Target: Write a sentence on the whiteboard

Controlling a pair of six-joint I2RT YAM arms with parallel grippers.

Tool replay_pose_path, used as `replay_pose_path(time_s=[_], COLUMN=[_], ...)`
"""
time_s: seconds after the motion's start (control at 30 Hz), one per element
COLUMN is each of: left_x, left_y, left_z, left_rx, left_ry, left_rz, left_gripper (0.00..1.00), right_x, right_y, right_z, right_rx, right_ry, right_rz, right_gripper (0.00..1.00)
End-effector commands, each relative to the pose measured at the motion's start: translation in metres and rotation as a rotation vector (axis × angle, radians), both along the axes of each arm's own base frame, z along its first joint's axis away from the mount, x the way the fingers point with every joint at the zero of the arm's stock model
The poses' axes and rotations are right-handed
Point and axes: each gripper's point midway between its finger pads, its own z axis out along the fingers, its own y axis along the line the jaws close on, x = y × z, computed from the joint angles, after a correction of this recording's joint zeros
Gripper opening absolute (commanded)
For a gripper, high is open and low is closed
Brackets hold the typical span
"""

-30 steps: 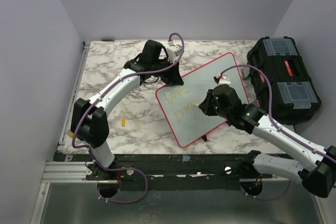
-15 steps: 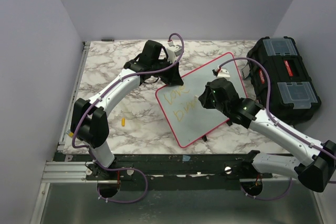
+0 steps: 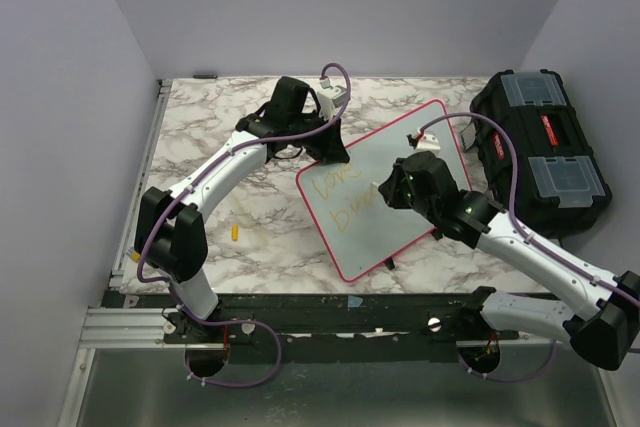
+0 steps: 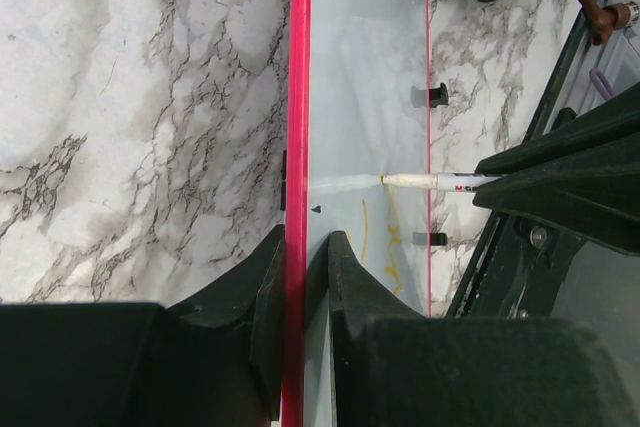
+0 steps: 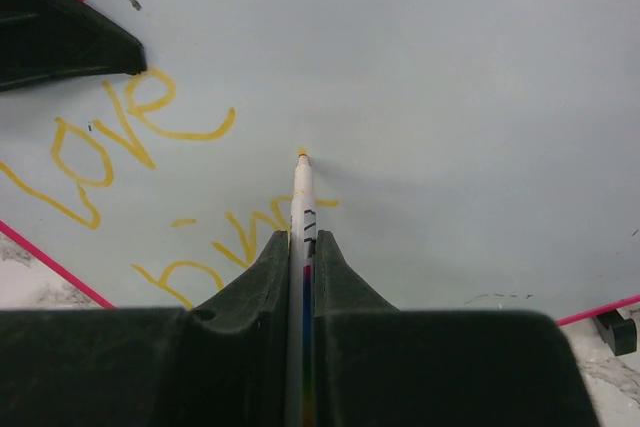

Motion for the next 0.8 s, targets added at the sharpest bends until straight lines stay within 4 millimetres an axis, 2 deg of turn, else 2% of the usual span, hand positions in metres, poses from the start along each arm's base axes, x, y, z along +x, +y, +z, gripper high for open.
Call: replay_pose_path(time_s=[0.0,0.43,0.77], left_x=[-0.007,-0.008,-0.008], left_y=[-0.004,-0.003,-0.003], left_z=[0.001,0.003,0.002], left_rx=[0.023,0.021,0.024], left_ry=[-0.078,-0.082,-0.081], left_rz=[-0.053,-0.052,-0.051], left_gripper=[0.00,0.00,0.00], right_x=[-0.015,-0.031,-0.035], right_y=[-0.004,-0.020,-0.032], right_z=[-0.034,-0.061,-0.062], right_rx=[-0.011,-0.037,-0.066], right_ry=[0.091,0.144,0.147], right_rz=[0.015,-0.009,-0.046], right_gripper=[0.01,0.01,0.01])
